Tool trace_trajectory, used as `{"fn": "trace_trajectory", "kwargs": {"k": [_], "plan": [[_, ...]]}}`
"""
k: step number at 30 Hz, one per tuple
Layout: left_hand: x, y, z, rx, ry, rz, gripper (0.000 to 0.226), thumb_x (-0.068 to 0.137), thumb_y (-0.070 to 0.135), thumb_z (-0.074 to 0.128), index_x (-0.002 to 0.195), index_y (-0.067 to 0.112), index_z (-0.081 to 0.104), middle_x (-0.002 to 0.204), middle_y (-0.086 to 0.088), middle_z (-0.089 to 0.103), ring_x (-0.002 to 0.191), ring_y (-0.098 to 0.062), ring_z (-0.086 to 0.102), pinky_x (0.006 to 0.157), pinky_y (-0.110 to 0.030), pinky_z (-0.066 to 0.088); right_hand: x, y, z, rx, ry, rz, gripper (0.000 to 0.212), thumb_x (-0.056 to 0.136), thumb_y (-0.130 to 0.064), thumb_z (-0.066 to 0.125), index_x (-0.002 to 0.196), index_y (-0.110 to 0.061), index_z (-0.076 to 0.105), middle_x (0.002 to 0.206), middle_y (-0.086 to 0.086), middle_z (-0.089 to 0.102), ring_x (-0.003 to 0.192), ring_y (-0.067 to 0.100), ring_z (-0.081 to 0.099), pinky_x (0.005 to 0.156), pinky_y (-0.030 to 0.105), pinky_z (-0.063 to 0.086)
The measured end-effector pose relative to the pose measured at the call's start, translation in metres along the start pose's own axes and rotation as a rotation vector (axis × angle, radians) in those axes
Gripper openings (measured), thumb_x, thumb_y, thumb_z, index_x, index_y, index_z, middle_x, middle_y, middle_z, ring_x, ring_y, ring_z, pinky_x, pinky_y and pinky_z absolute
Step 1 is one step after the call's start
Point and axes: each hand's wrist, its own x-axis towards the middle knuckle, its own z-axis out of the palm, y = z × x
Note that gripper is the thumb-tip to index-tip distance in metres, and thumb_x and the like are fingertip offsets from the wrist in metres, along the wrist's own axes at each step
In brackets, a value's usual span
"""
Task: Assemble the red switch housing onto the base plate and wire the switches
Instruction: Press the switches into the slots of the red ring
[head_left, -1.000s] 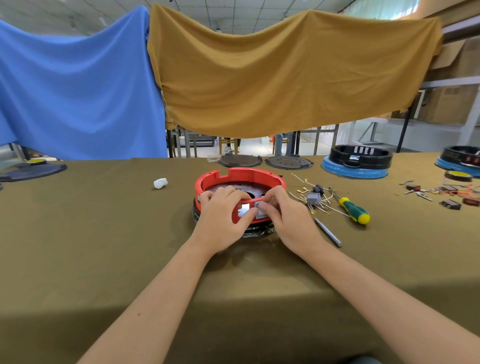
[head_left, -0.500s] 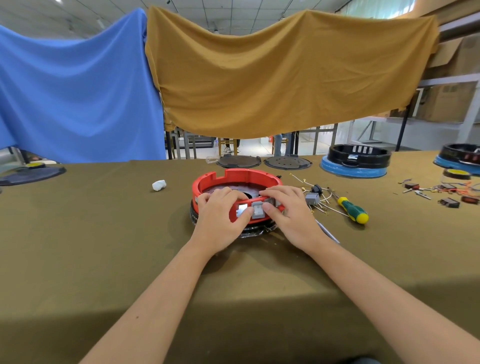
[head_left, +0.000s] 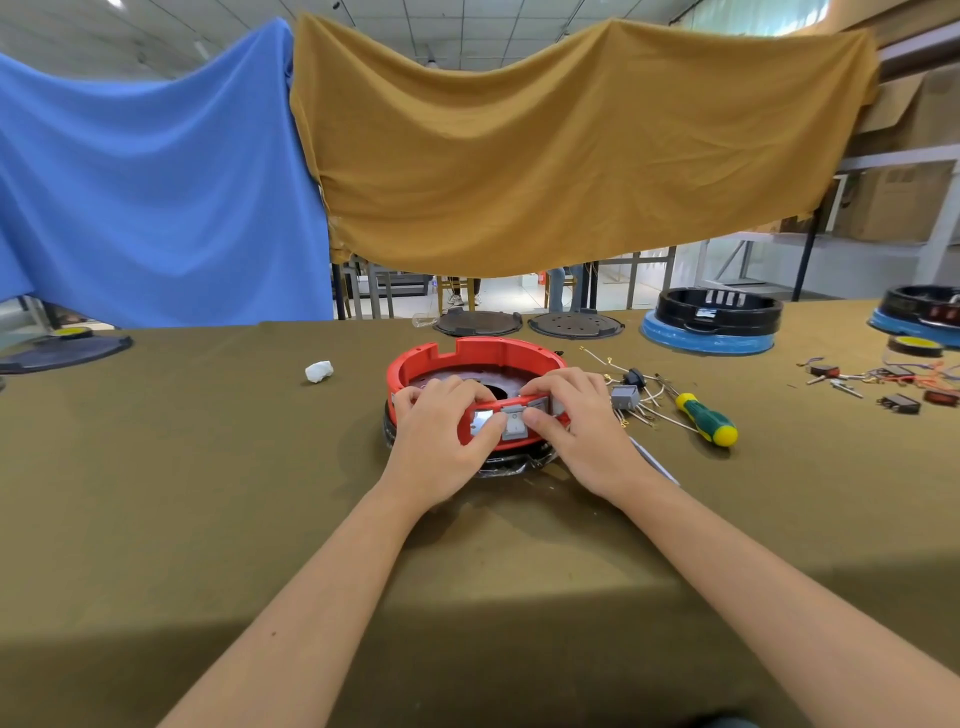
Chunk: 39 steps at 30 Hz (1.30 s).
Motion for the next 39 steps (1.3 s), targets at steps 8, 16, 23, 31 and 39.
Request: {"fn": "trace_trajectory", "kwargs": {"k": [8,16,23,31,39], "plan": [[-0.0006,-0.0001,-0.0011,0.013,-0.012,0.02,0.035,0.09,0.056,0.043,0.101,0.031,0.063,0.095,0.02,0.056,0.093,-0.003,0.048,0.09,-0.031,0.024,0.0007,-0.0017,0.0003,-0.015,0.03,0.004,0.022,0.097,-0.028,0.06,0.118,-0.022,0.062,0.117,-0.012,0.048,0.116,0.002,0.028,0.088,0.004,0.025],[0.0007,-0.0007,-0.0005,-0.012,0.001,0.009,0.026,0.093,0.049,0.049,0.099,0.029,0.065,0.092,0.02,0.057,0.09,-0.003,0.049,0.088,-0.033,0.024,-0.001,0.0002,0.0,-0.019,0.028,-0.006,0.025,0.096,-0.035,0.06,0.118,-0.023,0.062,0.119,-0.01,0.05,0.12,0.006,0.031,0.089,0.005,0.026],[0.0009,-0.0001,-0.0006,-0.03,0.014,0.004,0.024,0.092,0.049,0.052,0.095,0.029,0.065,0.09,0.021,0.058,0.087,-0.002,0.048,0.085,-0.032,0.022,-0.0001,-0.0025,0.0007,-0.011,0.041,-0.01,0.023,0.096,-0.031,0.061,0.116,-0.02,0.064,0.116,-0.009,0.052,0.119,0.008,0.033,0.089,0.005,0.025],[0.0002,0.0002,-0.0013,-0.035,-0.001,0.012,0.021,0.093,0.047,0.05,0.098,0.031,0.063,0.092,0.021,0.058,0.09,-0.001,0.047,0.087,-0.032,0.023,-0.0007,-0.0008,0.0013,-0.005,0.046,-0.001,0.021,0.096,-0.033,0.061,0.114,-0.023,0.064,0.116,-0.011,0.051,0.119,0.007,0.033,0.088,0.006,0.026],[0.001,0.0006,-0.0003,-0.043,-0.003,0.002,0.018,0.094,0.048,0.047,0.092,0.035,0.06,0.088,0.021,0.058,0.087,-0.001,0.047,0.085,-0.033,0.023,-0.0008,-0.0024,0.001,-0.001,0.033,0.007,0.022,0.096,-0.036,0.06,0.113,-0.023,0.063,0.116,-0.01,0.05,0.118,0.006,0.031,0.085,0.004,0.025]]}}
